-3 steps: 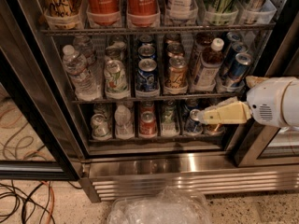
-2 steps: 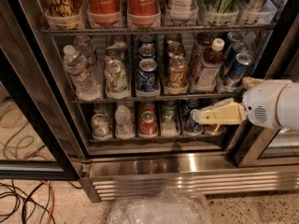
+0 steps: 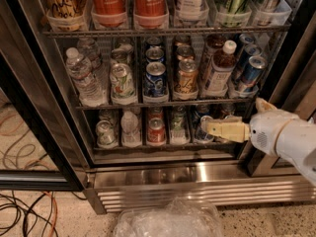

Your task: Pick redbull can from middle shelf of fridge

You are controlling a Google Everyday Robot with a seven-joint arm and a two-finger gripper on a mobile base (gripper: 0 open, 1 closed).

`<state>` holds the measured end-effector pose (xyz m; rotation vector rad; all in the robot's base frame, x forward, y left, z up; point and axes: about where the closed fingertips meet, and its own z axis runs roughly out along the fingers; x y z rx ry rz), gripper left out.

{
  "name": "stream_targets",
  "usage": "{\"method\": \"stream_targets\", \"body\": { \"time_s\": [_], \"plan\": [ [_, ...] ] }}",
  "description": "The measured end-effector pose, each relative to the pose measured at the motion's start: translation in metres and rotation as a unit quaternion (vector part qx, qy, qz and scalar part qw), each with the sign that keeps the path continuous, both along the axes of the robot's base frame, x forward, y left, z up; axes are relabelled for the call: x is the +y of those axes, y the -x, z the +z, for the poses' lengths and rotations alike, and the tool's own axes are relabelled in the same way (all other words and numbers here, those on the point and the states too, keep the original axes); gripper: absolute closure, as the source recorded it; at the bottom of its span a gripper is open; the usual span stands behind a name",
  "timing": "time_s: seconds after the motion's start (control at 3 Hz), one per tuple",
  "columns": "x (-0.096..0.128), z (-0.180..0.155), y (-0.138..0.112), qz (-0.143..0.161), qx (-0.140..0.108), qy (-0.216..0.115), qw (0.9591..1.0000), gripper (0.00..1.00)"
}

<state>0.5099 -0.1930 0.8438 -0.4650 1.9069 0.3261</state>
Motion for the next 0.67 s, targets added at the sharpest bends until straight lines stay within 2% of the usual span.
{"method": "stream_targets", "body": {
  "time_s": [0.33,0.67],
  "plan": [
    [-0.035,-0.017,-0.004,-0.073,-0.033,-0.028,0.9964,0.0],
    [-0.024,-0.01,-0.011,-0.082,-0.059,-0.045,0.9939,0.0]
  ]
}}
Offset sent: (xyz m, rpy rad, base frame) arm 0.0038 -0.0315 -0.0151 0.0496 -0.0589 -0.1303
